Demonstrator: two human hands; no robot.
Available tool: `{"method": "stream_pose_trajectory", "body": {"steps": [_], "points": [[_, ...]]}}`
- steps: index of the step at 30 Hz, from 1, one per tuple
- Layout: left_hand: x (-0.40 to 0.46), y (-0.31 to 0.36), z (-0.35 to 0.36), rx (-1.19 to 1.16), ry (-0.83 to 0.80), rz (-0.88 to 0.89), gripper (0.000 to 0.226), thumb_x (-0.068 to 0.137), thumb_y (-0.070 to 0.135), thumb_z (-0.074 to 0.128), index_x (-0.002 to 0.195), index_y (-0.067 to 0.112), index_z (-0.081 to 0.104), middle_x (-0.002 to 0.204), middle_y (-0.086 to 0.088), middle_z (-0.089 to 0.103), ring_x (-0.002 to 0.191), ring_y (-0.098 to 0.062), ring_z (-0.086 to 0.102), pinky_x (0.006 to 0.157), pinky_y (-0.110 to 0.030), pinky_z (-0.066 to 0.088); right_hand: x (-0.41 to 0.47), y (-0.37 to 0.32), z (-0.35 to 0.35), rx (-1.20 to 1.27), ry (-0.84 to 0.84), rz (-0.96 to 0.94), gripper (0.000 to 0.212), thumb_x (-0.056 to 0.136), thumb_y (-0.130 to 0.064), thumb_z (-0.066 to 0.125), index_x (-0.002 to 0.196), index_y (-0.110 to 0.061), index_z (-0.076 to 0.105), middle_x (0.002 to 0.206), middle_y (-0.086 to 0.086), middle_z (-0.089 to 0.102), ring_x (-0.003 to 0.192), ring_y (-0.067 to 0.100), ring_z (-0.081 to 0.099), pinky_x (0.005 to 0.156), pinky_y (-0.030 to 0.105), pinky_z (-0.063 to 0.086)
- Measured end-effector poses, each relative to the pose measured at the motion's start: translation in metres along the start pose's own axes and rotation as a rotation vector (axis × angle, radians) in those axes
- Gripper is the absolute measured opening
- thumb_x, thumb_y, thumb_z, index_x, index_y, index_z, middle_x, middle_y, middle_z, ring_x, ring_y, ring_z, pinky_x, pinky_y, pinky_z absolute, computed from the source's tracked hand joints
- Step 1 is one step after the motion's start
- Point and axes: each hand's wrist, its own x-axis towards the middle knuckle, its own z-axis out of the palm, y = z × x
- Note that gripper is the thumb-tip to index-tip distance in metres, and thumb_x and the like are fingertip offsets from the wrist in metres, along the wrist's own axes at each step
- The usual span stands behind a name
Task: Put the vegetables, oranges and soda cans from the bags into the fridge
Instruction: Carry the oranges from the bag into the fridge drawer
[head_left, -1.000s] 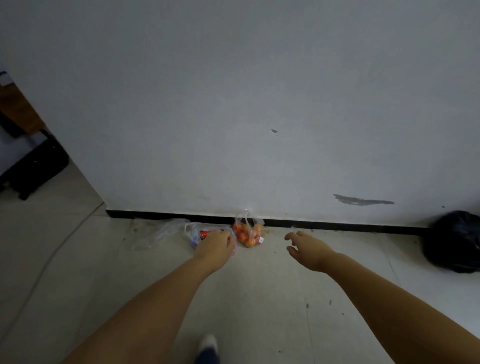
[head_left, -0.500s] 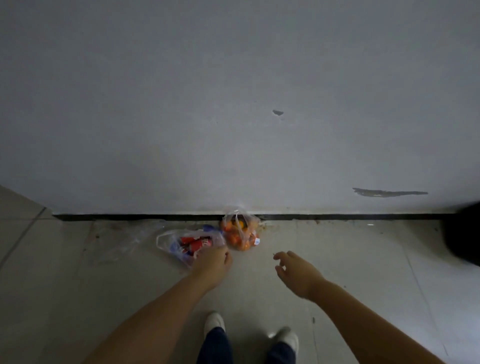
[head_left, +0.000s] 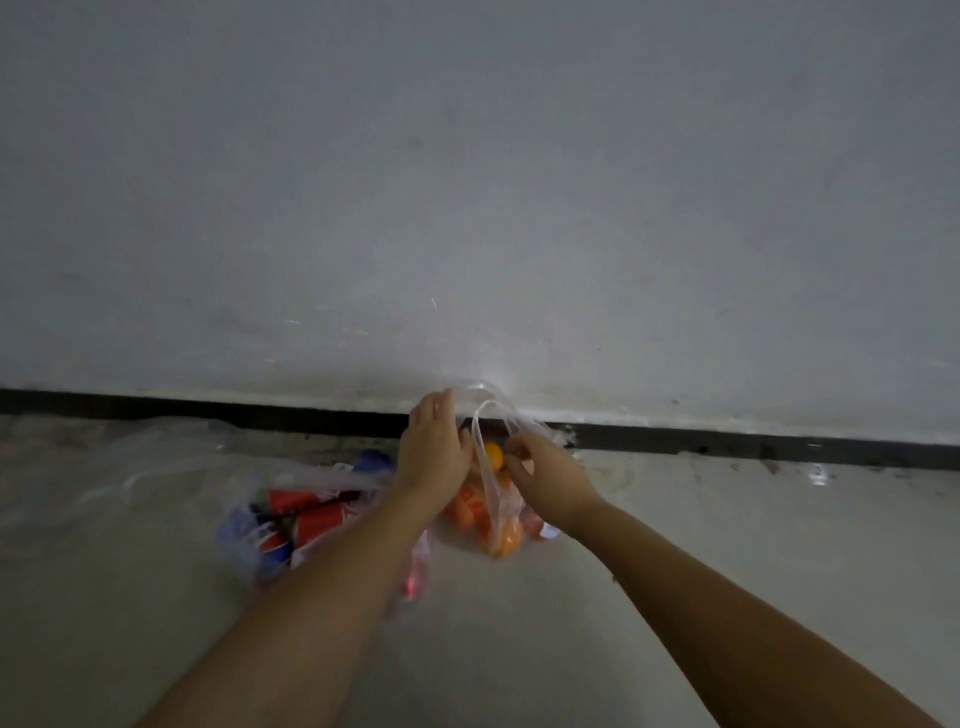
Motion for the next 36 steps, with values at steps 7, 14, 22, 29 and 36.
{"method": "stream_pose_trajectory", "body": {"steps": [7,14,22,29,36], "points": [[0.035,-0.014,0.035,-0.261,0.105,-0.048,0.015,0.090,0.015,0.051,0.079,0.007,0.059,0.083,-0.014,0.061,0.084,-0.033,0.057,0.067,-0.033,0.038,0.051,0.012,0.032,0.626,-0.183,0.154,0.014,0.088,-0.020,0.055,0.081,-0.008,0.058,0.084,0.014,0.057,0.079,0.029,0.055,0.072,0.035,0.048],[0.017,-0.004,0.018,-0.703,-0.273,-0.352,0.035,0.092,0.017,0.043,0.058,0.010,0.046,0.045,-0.004,0.046,0.035,-0.017,0.041,0.046,-0.023,0.038,0.038,0.033,0.006,0.901,-0.302,0.237,0.019,0.095,-0.017,0.050,0.076,-0.014,0.052,0.049,-0.002,0.040,0.041,0.009,0.035,0.040,0.019,0.028],[0.011,0.039,-0.014,-0.899,-0.268,-0.153,0.022,0.097,0.010,0.043,0.088,0.004,0.062,0.040,0.006,0.032,0.035,-0.008,0.029,0.037,-0.019,0.030,0.020,0.098,-0.091,0.581,0.088,0.338,0.011,0.093,-0.016,0.054,0.099,-0.008,0.059,0.055,0.005,0.041,0.041,0.012,0.033,0.036,0.018,0.026],[0.012,0.041,-0.033,-1.317,-0.502,-0.231,0.027,0.100,0.018,0.039,0.082,0.007,0.057,0.041,0.007,0.031,0.030,-0.003,0.023,0.033,-0.014,0.029,0.014,0.114,-0.117,-0.154,0.296,0.279,0.018,0.090,-0.029,0.055,0.106,-0.022,0.060,0.094,0.004,0.061,0.076,0.019,0.058,0.071,0.029,0.043],[0.009,-0.019,-0.005,-0.036,-0.330,-0.148,0.024,0.092,0.029,0.052,0.109,0.011,0.050,0.084,-0.009,0.052,0.066,-0.021,0.052,0.055,-0.027,0.038,0.015,0.123,-0.074,-0.818,0.040,0.210,0.034,0.093,-0.033,0.052,0.127,-0.032,0.053,0.124,0.006,0.050,0.104,0.025,0.055,0.079,0.033,0.049]]}}
